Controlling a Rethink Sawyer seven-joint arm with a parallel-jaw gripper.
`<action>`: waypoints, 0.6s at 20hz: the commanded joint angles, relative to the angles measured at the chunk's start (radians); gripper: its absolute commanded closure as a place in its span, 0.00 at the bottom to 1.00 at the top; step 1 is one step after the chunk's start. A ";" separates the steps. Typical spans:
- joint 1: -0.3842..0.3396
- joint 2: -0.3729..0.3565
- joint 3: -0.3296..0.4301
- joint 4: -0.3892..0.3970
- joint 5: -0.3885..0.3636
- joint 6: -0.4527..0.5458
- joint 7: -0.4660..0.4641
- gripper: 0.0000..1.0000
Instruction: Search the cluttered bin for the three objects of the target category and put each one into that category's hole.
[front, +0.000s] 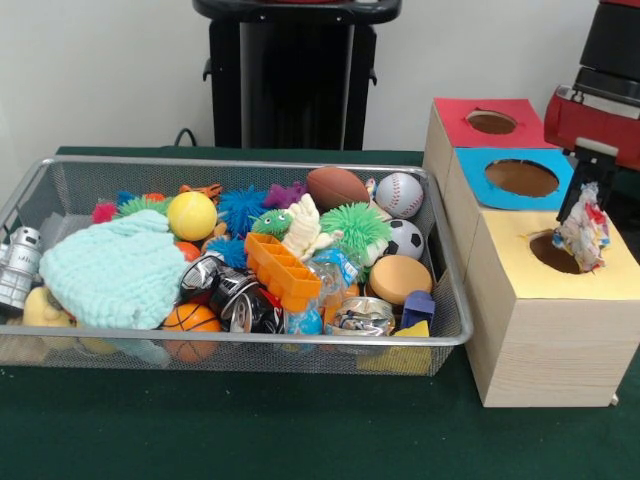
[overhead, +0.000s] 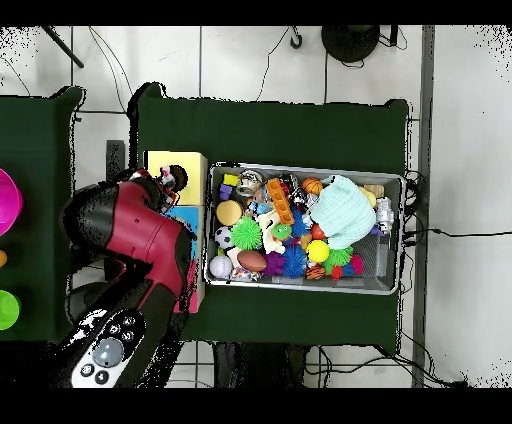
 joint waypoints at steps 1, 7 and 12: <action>-0.035 0.049 0.086 -0.049 -0.066 0.161 0.277 1.00; -0.039 0.041 0.091 -0.057 -0.069 0.180 0.295 1.00; -0.048 0.039 0.103 -0.064 -0.067 0.194 0.296 1.00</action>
